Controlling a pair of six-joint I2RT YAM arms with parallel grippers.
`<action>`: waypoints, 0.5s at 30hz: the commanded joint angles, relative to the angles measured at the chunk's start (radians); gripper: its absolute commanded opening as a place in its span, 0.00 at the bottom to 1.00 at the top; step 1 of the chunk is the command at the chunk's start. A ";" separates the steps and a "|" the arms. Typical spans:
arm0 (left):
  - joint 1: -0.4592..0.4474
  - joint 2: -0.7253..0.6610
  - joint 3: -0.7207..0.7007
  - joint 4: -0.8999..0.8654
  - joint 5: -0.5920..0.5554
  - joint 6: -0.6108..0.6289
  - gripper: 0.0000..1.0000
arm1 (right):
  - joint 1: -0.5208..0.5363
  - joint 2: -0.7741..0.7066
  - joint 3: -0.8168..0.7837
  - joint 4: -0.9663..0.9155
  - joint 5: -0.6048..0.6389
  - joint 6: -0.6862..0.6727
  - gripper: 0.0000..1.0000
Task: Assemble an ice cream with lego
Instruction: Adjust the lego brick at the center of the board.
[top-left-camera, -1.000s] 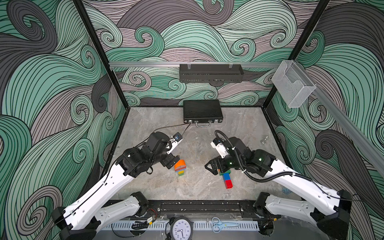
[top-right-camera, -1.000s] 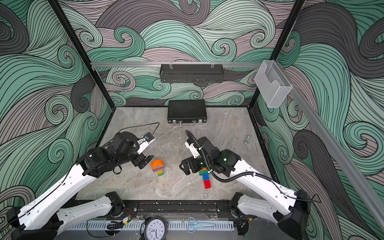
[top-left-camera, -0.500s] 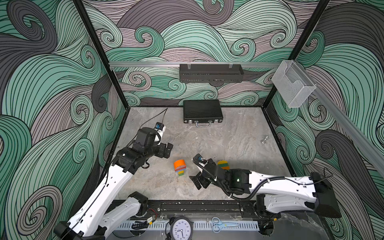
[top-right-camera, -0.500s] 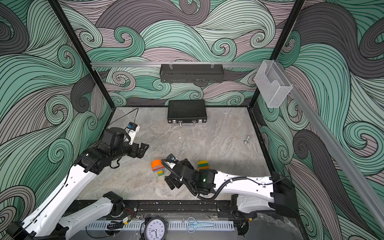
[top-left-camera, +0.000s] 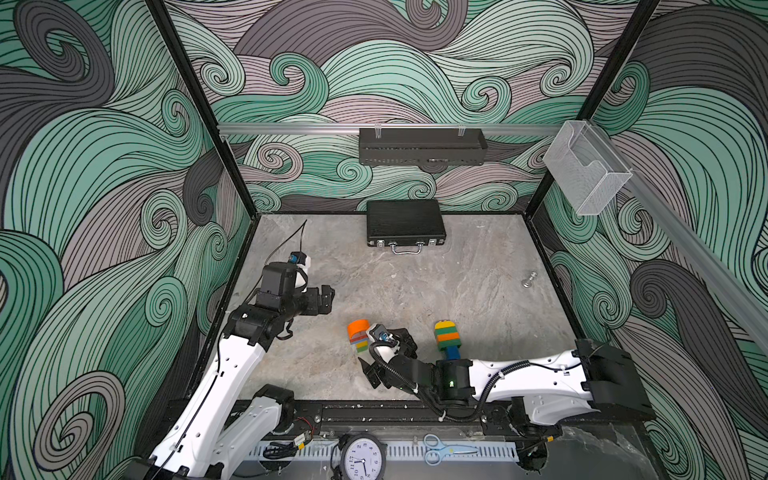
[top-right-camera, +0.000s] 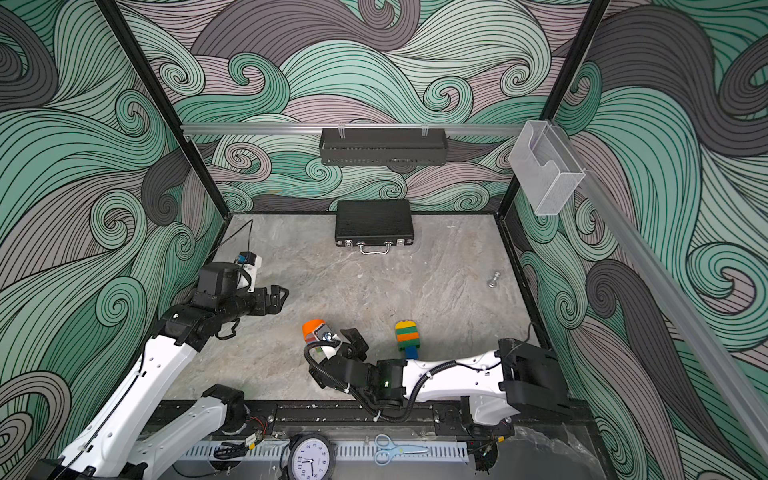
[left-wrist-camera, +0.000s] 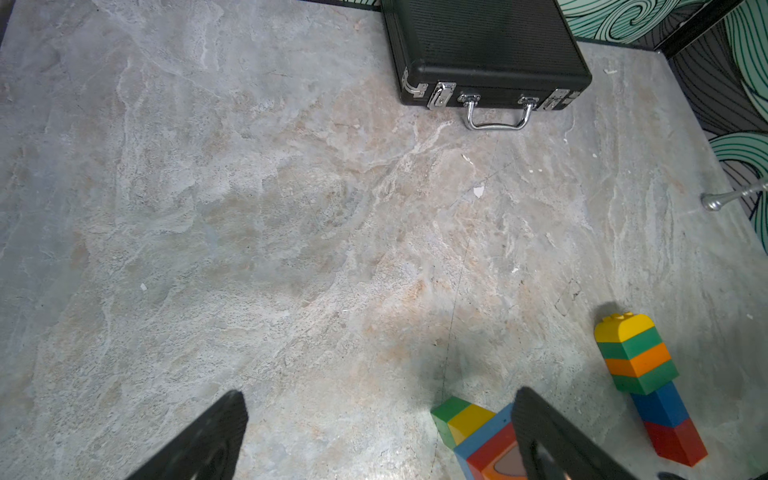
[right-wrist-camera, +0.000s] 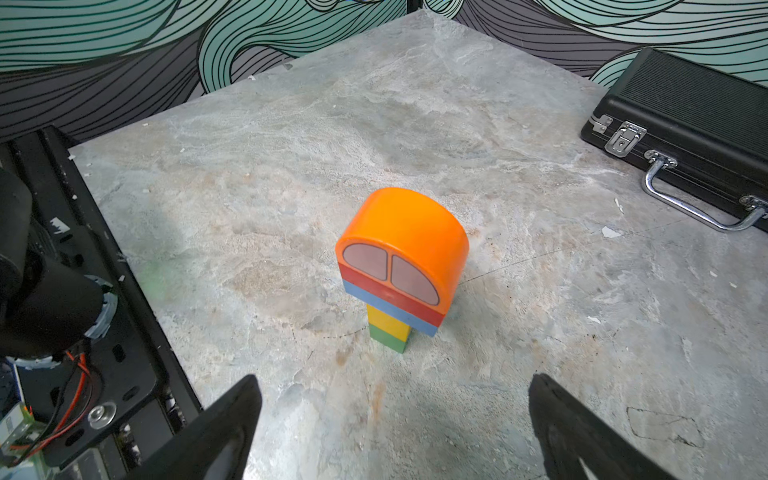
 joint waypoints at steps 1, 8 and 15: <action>0.018 -0.027 -0.007 0.008 0.031 0.000 0.99 | 0.011 0.042 -0.017 0.149 0.039 0.030 0.99; 0.032 -0.056 -0.064 0.029 0.081 -0.017 0.99 | 0.030 0.146 0.005 0.253 0.087 0.027 0.99; 0.046 -0.081 -0.101 0.043 0.151 -0.053 0.99 | 0.026 0.197 0.014 0.312 0.145 0.018 0.99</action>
